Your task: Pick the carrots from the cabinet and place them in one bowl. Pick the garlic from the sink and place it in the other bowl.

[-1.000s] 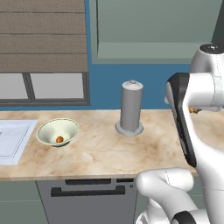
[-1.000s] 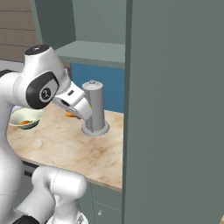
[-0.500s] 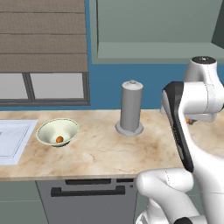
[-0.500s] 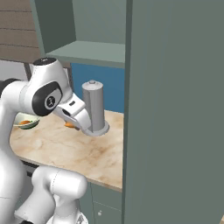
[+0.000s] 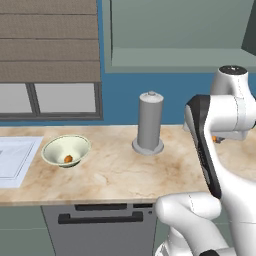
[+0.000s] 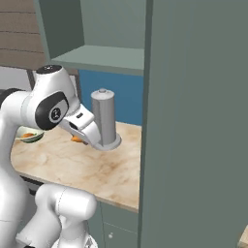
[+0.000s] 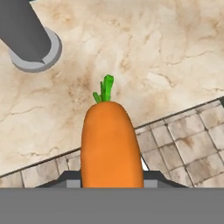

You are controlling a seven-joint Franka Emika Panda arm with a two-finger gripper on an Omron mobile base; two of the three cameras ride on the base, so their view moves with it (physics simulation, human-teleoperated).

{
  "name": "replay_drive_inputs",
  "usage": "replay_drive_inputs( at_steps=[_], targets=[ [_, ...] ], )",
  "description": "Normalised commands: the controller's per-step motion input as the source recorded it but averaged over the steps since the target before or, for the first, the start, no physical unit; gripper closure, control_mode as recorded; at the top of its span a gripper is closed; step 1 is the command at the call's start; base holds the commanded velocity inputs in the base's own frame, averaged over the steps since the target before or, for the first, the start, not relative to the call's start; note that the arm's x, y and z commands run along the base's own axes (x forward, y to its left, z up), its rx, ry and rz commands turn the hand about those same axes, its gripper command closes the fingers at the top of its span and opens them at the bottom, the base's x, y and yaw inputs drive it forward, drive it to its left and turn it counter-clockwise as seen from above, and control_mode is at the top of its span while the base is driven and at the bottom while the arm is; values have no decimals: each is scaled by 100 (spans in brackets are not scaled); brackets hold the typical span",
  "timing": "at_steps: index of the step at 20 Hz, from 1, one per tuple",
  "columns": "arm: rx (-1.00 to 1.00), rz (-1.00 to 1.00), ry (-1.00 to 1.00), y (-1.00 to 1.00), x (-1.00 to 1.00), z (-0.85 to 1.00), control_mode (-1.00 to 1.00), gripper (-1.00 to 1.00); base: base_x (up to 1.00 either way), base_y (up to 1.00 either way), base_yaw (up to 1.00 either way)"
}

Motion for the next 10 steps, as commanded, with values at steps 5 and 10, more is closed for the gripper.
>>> replay_drive_inputs(
  at_steps=[5, 10],
  targets=[
    [0, 0, 0, 0, 0, 0, 100, 100, -90, 87, 3],
    [0, 0, 0, 0, 0, 0, 100, 100, -16, 100, 0]
  ],
)
